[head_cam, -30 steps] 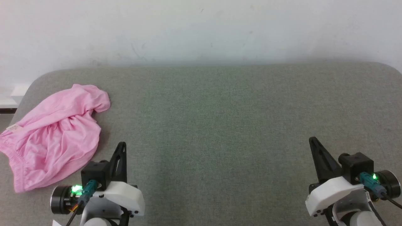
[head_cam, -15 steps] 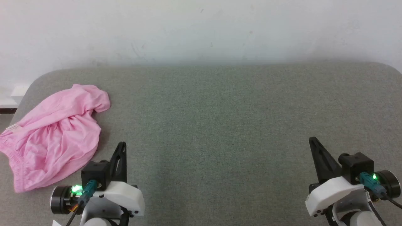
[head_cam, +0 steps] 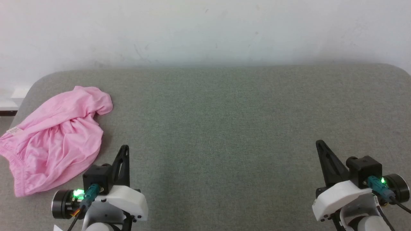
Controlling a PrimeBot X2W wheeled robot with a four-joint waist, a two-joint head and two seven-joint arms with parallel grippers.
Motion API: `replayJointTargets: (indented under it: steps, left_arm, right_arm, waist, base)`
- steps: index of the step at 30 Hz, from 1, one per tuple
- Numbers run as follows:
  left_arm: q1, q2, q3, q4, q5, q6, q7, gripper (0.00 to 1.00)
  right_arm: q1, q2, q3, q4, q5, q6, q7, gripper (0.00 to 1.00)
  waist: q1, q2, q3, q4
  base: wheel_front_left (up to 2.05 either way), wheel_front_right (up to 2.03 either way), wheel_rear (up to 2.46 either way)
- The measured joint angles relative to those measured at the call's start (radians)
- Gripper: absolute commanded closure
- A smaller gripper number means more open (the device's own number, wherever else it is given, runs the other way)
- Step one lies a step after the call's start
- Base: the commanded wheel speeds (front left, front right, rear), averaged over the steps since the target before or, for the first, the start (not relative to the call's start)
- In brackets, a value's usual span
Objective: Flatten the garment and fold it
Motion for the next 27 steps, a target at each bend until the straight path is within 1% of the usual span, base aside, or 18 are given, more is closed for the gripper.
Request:
replayJointTargets:
  steps: [9, 10, 20, 27]
  left_arm:
    - [0.0, 0.0, 0.0, 0.0, 0.0, 0.0, 0.0, 1.0]
    - [0.0, 0.0, 0.0, 0.001, 0.0, 0.0, 0.0, 0.0]
    - [0.0, 0.0, -0.004, 0.003, -0.002, 0.001, -0.006, 0.0]
    - [0.0, 0.0, -0.01, 0.006, -0.007, 0.009, -0.02, 0.0]
  right_arm:
    - [0.0, 0.0, 0.0, 0.0, 0.0, 0.0, 0.0, 1.0]
    - [0.0, 0.0, 0.0, 0.001, 0.001, 0.0, 0.0, 0.0]
    - [0.0, -0.001, -0.002, 0.008, 0.014, 0.0, -0.004, 0.0]
    - [0.002, -0.001, -0.009, 0.015, 0.037, 0.0, -0.021, 0.0]
  waist:
    - [0.0, 0.0, 0.0, 0.0]
    - [0.0, 0.0, 0.0, 0.0]
    - [0.0, 0.0, 0.0, 0.0]
    - [0.0, 0.0, 0.001, 0.0]
  base:
    - [0.0, 0.0, 0.0]
    - [0.0, 0.0, 0.0]
    - [0.0, 0.0, 0.0]
    - [0.0, 0.0, 0.0]
